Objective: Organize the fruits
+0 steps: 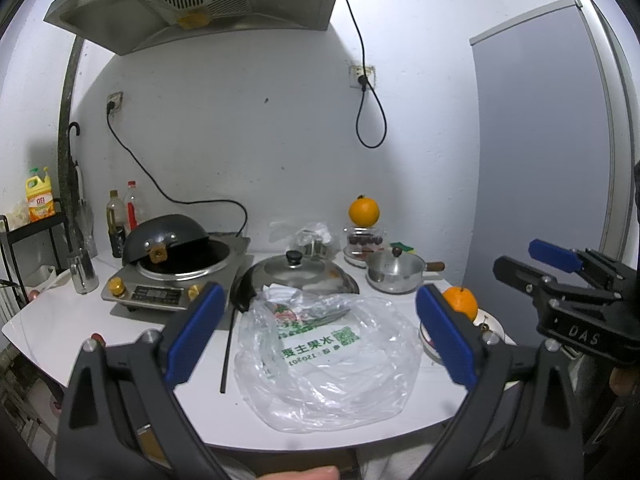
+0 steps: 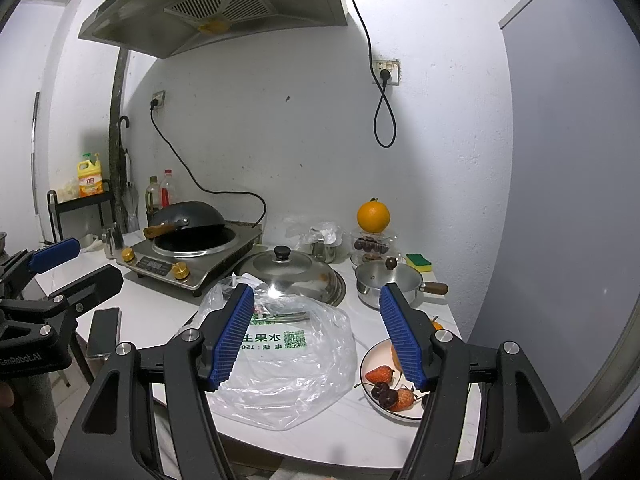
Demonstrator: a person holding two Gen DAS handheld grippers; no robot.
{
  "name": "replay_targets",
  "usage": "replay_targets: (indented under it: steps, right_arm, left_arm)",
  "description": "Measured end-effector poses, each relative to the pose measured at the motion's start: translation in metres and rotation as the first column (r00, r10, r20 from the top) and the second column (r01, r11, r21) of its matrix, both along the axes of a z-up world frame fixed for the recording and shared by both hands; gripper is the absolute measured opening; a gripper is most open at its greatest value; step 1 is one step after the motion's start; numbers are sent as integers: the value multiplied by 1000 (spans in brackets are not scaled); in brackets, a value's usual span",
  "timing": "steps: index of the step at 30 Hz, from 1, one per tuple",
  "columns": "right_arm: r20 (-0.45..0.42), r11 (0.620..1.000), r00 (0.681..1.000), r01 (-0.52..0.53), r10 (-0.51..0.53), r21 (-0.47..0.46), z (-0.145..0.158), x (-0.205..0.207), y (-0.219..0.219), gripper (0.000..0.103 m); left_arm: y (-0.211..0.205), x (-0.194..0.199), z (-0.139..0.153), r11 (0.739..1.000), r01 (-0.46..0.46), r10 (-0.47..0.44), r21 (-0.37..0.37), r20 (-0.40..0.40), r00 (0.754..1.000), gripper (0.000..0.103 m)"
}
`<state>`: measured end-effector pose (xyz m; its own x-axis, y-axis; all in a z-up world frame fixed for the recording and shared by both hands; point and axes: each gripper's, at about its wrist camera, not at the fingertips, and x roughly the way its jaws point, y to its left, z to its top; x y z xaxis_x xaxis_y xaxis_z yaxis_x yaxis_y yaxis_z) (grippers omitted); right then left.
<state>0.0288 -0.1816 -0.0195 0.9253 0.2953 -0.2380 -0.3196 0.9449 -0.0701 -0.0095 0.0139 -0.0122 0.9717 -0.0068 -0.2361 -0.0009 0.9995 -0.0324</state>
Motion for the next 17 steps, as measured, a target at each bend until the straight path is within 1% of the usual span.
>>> replay_targets:
  steps: [17]
  right_arm:
    - [-12,1000,1000,-4,4,-6,-6,0,2,69]
  left_arm:
    - [-4,-2,-4,1000,-3,3,-13,5,1000,97]
